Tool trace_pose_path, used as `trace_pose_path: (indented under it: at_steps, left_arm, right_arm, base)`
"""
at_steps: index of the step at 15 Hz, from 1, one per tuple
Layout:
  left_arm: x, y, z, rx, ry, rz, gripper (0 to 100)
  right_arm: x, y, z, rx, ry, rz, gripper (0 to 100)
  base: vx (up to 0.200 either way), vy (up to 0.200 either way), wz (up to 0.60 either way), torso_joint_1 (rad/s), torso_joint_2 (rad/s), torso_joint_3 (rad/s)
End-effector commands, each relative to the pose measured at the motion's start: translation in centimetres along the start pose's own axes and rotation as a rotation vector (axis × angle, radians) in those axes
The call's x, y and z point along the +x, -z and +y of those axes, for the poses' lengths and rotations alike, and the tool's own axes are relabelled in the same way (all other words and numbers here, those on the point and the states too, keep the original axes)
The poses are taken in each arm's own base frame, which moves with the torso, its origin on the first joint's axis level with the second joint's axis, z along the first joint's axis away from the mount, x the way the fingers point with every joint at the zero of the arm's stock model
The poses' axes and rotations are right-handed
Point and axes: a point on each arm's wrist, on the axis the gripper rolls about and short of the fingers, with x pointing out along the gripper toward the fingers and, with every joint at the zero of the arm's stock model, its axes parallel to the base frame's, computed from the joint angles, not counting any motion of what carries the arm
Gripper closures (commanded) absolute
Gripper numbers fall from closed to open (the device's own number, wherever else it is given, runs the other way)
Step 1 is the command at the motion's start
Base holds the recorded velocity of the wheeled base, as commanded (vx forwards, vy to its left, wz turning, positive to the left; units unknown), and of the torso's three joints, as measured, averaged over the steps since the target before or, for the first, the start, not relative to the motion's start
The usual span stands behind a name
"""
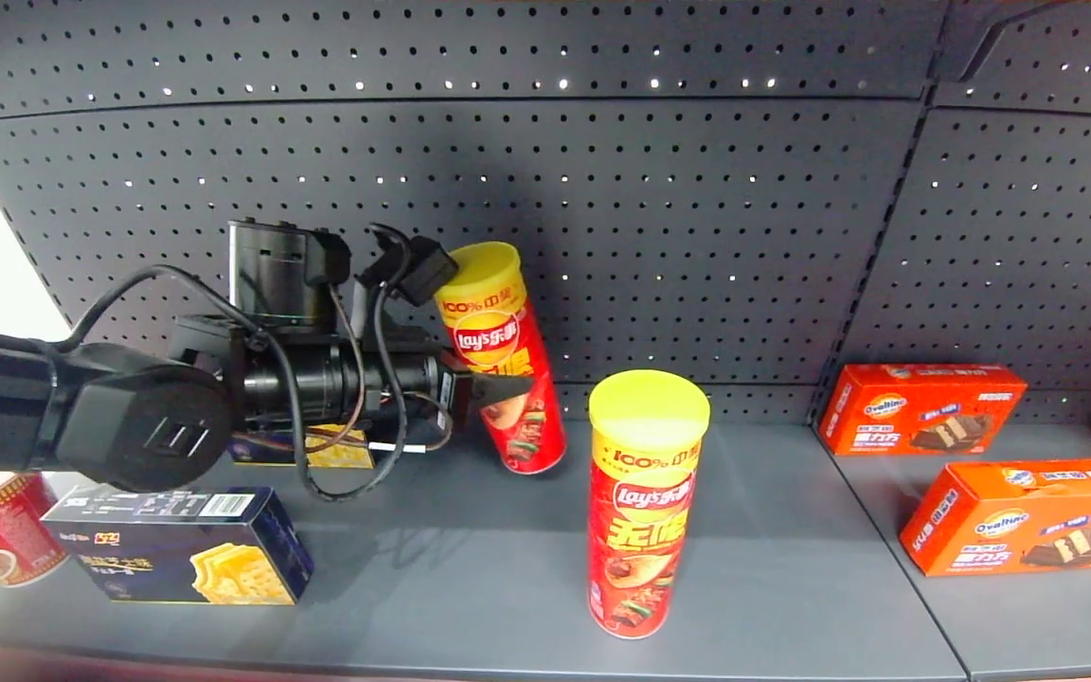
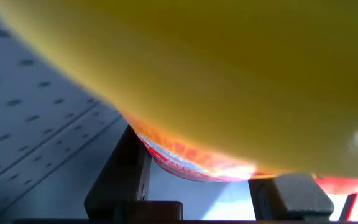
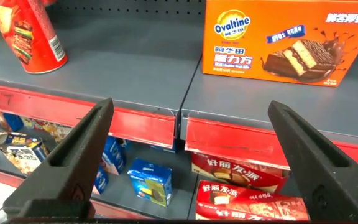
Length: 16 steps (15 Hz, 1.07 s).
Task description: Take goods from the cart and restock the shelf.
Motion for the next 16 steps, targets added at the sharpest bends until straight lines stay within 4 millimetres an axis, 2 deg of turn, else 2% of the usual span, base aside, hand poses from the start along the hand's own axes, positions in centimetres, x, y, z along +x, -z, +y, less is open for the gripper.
trace_pose_path:
  at_steps: [1, 5, 16]
  left_arm:
    - [1.3, 0.3, -0.2, -0.001, 0.024, 0.031, 100]
    - [3.2, 0.4, -1.1, 0.011, 0.066, 0.044, 100]
    - [6.7, 0.4, -0.3, 0.048, 0.086, 0.046, 100]
  right_arm:
    - [0.0, 0.0, 0.0, 0.000, -0.001, 0.002, 0]
    - [0.0, 0.0, 0.0, 0.000, -0.007, 0.002, 0]
    - [0.0, 0.0, 0.0, 0.002, -0.007, 0.002, 0]
  base:
    - [0.000, 0.000, 0.00, 0.000, 0.00, 0.000]
    - [0.000, 0.000, 0.00, 0.000, 0.00, 0.000]
    - [0.000, 0.000, 0.00, 0.000, 0.00, 0.000]
